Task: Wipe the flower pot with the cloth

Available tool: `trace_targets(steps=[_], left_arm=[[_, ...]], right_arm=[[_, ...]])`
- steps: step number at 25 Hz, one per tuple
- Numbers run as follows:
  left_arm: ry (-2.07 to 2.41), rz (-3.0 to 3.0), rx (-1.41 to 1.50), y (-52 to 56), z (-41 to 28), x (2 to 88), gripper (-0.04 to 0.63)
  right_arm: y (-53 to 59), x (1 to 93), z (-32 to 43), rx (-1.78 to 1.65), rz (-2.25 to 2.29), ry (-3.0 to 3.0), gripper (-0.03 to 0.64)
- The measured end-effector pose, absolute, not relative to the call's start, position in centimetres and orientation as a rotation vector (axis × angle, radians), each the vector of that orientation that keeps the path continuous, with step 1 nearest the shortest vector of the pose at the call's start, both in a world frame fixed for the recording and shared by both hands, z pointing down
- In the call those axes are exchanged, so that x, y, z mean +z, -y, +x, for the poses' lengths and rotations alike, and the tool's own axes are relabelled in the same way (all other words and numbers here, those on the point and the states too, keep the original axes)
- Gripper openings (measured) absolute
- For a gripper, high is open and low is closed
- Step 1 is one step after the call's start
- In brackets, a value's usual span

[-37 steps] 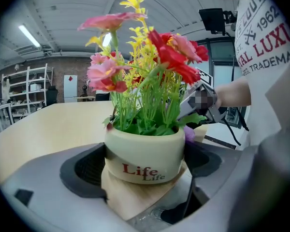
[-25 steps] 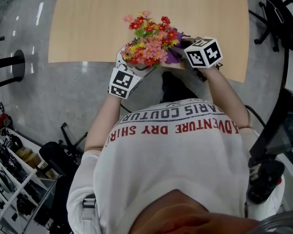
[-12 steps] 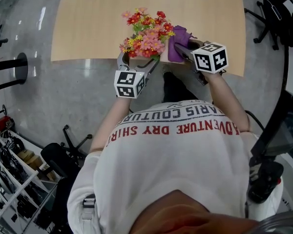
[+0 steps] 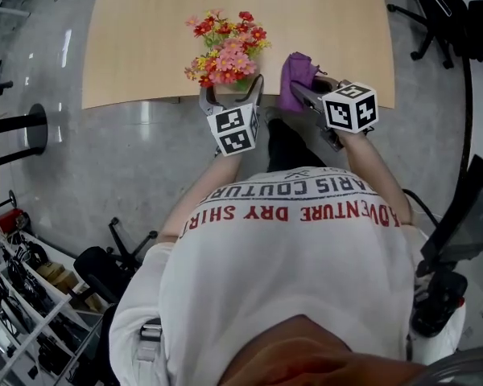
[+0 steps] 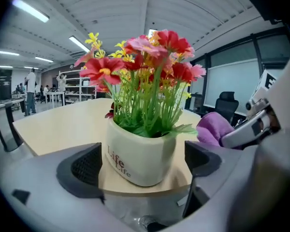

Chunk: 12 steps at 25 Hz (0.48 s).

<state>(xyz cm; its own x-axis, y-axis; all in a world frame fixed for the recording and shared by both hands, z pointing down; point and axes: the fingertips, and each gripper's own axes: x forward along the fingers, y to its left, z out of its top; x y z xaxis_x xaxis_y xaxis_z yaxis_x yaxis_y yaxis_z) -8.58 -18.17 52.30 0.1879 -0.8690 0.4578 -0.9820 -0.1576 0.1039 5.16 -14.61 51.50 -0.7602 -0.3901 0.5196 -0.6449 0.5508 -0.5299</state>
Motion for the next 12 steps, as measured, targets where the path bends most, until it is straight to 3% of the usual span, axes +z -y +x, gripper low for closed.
trace_targets(steps=[7, 12], left_arm=[[1.824, 2.056, 0.413, 18.97, -9.16, 52.11, 0.52], [1.81, 2.088, 0.437, 18.76, -8.98, 52.1, 0.483]], right_arm=[[13.78, 51.73, 5.81, 1.06, 0.856, 2.448, 0.044], [14.05, 51.58, 5.52, 1.058, 0.844, 2.45, 0.044]])
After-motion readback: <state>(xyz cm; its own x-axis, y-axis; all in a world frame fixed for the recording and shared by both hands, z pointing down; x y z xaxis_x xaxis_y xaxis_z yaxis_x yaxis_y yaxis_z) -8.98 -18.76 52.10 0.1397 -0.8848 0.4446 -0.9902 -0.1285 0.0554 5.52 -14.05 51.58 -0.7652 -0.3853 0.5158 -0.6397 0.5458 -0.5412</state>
